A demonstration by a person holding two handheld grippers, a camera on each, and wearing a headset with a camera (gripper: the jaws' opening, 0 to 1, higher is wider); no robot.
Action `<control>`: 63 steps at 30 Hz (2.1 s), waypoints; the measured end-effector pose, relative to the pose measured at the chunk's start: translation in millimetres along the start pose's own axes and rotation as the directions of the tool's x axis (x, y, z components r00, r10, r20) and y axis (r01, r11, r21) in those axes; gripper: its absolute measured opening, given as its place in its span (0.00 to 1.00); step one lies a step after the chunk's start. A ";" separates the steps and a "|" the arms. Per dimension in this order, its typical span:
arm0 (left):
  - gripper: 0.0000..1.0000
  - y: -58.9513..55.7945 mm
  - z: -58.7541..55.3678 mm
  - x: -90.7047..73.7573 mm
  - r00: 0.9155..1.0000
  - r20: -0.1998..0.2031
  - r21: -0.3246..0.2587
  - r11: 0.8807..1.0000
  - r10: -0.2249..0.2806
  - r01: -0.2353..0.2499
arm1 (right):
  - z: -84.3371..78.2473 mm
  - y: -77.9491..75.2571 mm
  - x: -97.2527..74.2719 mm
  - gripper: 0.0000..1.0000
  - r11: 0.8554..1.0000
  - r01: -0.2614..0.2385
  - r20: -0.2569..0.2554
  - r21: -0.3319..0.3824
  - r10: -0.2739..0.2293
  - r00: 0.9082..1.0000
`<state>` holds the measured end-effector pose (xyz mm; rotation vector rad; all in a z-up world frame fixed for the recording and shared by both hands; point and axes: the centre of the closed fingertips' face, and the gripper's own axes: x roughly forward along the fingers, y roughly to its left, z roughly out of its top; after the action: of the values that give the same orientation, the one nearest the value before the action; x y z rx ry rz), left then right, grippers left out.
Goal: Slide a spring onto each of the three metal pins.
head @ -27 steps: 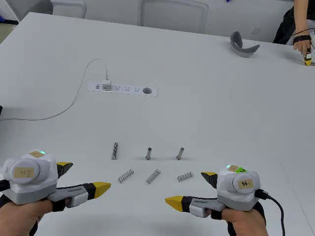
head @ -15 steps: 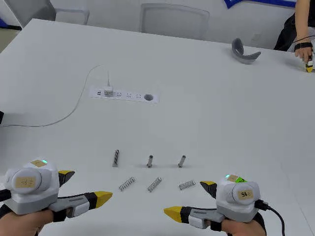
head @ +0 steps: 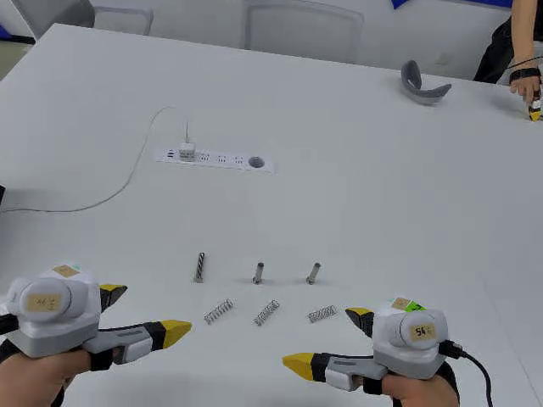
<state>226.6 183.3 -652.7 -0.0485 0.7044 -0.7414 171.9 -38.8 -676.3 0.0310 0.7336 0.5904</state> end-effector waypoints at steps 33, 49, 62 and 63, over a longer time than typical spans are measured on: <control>0.77 17.0 31.8 48.9 0.999 -0.038 0.014 1.000 -0.020 0.021 | -7.7 -3.6 -0.2 0.93 1.000 0.012 -0.012 0.026 -0.011 1.000; 0.74 27.8 37.0 85.3 0.996 -0.082 0.026 0.999 -0.040 0.043 | -10.4 -5.2 0.6 0.92 0.999 0.012 -0.018 0.043 -0.012 1.000; 0.65 43.6 25.5 114.2 0.990 -0.140 -0.024 0.999 -0.027 0.024 | -13.6 -10.1 -0.3 0.92 0.998 0.023 -0.019 0.057 -0.022 1.000; 0.64 44.8 24.0 116.1 0.989 -0.146 -0.033 0.999 -0.026 0.022 | -14.0 -10.2 0.0 0.92 0.998 0.023 -0.019 0.058 -0.022 1.000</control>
<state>328.7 138.4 -713.0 -0.0312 0.8566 -0.7626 168.0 -49.8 -689.0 0.0708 0.7683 0.5485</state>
